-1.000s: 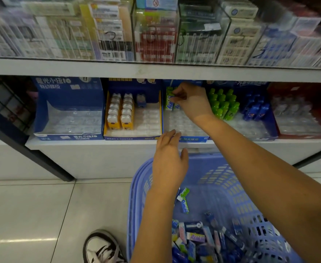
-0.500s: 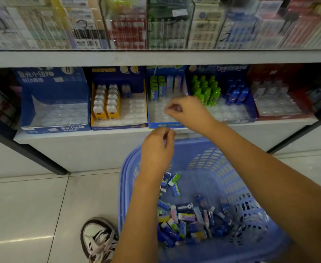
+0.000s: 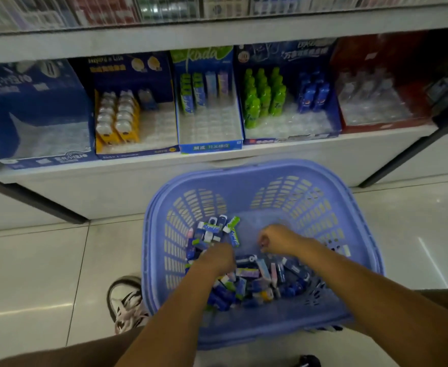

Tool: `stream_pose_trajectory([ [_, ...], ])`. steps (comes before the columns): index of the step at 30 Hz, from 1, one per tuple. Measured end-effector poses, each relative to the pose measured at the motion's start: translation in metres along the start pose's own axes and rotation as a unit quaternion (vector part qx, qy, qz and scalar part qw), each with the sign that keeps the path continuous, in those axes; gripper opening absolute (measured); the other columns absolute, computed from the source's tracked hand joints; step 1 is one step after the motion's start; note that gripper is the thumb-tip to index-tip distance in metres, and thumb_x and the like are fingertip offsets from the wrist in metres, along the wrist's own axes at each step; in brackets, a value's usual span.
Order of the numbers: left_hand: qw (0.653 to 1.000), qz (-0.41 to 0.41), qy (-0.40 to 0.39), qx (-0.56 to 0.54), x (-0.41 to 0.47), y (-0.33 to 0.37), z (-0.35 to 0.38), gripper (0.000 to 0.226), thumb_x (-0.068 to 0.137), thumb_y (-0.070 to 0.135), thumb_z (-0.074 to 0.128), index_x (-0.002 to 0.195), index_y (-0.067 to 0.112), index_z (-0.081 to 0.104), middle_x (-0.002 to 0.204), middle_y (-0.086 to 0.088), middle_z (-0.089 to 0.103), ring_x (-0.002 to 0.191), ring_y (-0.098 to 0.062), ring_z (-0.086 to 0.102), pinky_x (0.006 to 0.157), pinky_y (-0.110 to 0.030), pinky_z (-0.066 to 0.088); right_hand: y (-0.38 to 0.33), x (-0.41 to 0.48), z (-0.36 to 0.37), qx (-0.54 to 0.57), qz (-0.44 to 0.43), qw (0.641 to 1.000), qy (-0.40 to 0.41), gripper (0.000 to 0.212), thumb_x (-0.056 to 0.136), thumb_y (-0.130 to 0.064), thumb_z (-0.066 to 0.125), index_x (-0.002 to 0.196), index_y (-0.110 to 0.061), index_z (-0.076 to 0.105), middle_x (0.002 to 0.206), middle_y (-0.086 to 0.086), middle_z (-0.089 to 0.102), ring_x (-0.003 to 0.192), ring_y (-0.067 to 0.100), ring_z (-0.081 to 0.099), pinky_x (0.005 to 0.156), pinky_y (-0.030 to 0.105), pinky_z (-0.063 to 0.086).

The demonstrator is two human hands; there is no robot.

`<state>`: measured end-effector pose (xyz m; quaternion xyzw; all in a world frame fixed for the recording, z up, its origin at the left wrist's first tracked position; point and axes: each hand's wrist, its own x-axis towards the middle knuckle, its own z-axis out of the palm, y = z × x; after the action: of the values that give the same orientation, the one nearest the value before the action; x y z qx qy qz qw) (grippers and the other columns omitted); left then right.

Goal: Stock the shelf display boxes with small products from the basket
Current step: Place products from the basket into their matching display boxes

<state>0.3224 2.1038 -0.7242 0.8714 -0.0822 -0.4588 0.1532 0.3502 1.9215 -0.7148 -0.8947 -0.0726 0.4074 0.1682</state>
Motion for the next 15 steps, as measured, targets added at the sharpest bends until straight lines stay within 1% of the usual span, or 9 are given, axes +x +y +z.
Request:
stream_pose_trajectory([
  [1, 1.0, 0.003, -0.009, -0.001, 0.003, 0.004, 0.007, 0.017, 0.088, 0.018, 0.063, 0.088, 0.002, 0.059, 0.082, -0.017, 0.055, 0.088, -0.037, 0.06, 0.08, -0.047, 0.052, 0.006, 0.003, 0.008, -0.018, 0.002, 1.0, -0.025, 0.025, 0.089, -0.011, 0.059, 0.113, -0.004, 0.064, 0.114, 0.018, 0.063, 0.094, 0.027, 0.057, 0.08, 0.032, 0.047],
  [3, 0.999, -0.001, -0.038, 0.036, 0.009, 0.008, 0.024, 0.035, 0.086, 0.028, 0.067, 0.106, 0.0, 0.06, 0.107, -0.02, 0.061, 0.097, -0.033, 0.061, 0.082, -0.043, 0.05, 0.013, 0.009, 0.02, -0.037, -0.012, 0.998, -0.055, 0.027, 0.088, -0.011, 0.061, 0.113, -0.001, 0.063, 0.116, 0.019, 0.062, 0.092, 0.027, 0.055, 0.076, 0.031, 0.044],
  [4, 0.997, -0.002, -0.049, 0.067, 0.012, 0.009, 0.032, 0.04, 0.086, 0.032, 0.067, 0.109, 0.001, 0.059, 0.111, -0.019, 0.061, 0.099, -0.032, 0.061, 0.081, -0.041, 0.05, 0.015, 0.012, 0.024, -0.035, -0.018, 0.997, -0.062, 0.03, 0.087, -0.01, 0.062, 0.115, -0.001, 0.062, 0.118, 0.018, 0.061, 0.094, 0.026, 0.056, 0.078, 0.031, 0.045],
  [5, 0.994, 0.002, -0.052, 0.097, 0.015, 0.01, 0.038, 0.041, 0.085, 0.035, 0.067, 0.109, 0.001, 0.06, 0.113, -0.018, 0.061, 0.101, -0.032, 0.061, 0.081, -0.041, 0.049, 0.015, 0.016, 0.027, -0.035, -0.023, 0.997, -0.066, 0.034, 0.086, -0.01, 0.064, 0.119, -0.002, 0.06, 0.121, 0.017, 0.06, 0.101, 0.027, 0.057, 0.084, 0.033, 0.047],
  [7, 0.991, 0.007, -0.042, 0.127, 0.021, 0.011, 0.045, 0.043, 0.083, 0.037, 0.069, 0.107, 0.002, 0.061, 0.113, -0.017, 0.062, 0.102, -0.032, 0.061, 0.08, -0.04, 0.05, 0.012, 0.022, 0.032, -0.049, -0.032, 0.995, -0.075, 0.04, 0.085, -0.011, 0.065, 0.123, -0.003, 0.057, 0.126, 0.016, 0.057, 0.113, 0.03, 0.055, 0.095, 0.037, 0.047],
  [9, 0.991, -0.001, -0.032, 0.127, 0.025, 0.011, 0.048, 0.043, 0.081, 0.036, 0.071, 0.108, 0.004, 0.061, 0.113, -0.017, 0.063, 0.102, -0.031, 0.061, 0.08, -0.039, 0.05, 0.01, 0.026, 0.038, -0.067, -0.043, 0.994, -0.08, 0.042, 0.085, -0.011, 0.065, 0.125, -0.005, 0.054, 0.127, 0.016, 0.055, 0.115, 0.031, 0.053, 0.096, 0.037, 0.046],
  [11, 0.993, -0.018, -0.033, 0.112, 0.028, 0.01, 0.05, 0.04, 0.084, 0.034, 0.067, 0.111, 0.005, 0.06, 0.108, -0.017, 0.062, 0.102, -0.031, 0.061, 0.076, -0.037, 0.048, 0.01, 0.029, 0.041, -0.071, -0.04, 0.994, -0.072, 0.042, 0.084, -0.008, 0.065, 0.125, -0.006, 0.053, 0.126, 0.016, 0.055, 0.114, 0.03, 0.053, 0.094, 0.035, 0.046],
  [13, 0.997, -0.044, -0.039, 0.053, 0.03, 0.007, 0.051, 0.033, 0.088, 0.032, 0.062, 0.108, 0.006, 0.058, 0.096, -0.016, 0.059, 0.098, -0.03, 0.062, 0.07, -0.036, 0.046, 0.01, 0.028, 0.04, -0.069, -0.022, 0.995, -0.069, 0.039, 0.083, -0.008, 0.067, 0.121, -0.005, 0.056, 0.124, 0.016, 0.057, 0.113, 0.03, 0.055, 0.093, 0.034, 0.046],
  [15, 0.996, -0.068, -0.062, -0.015, 0.031, 0.003, 0.045, 0.033, 0.083, 0.031, 0.069, 0.102, 0.005, 0.06, 0.088, -0.012, 0.059, 0.087, -0.026, 0.063, 0.067, -0.033, 0.048, 0.011, 0.026, 0.037, -0.073, -0.007, 0.994, -0.084, 0.034, 0.084, -0.011, 0.067, 0.116, 0.0, 0.061, 0.121, 0.017, 0.06, 0.111, 0.031, 0.057, 0.094, 0.035, 0.046],
])
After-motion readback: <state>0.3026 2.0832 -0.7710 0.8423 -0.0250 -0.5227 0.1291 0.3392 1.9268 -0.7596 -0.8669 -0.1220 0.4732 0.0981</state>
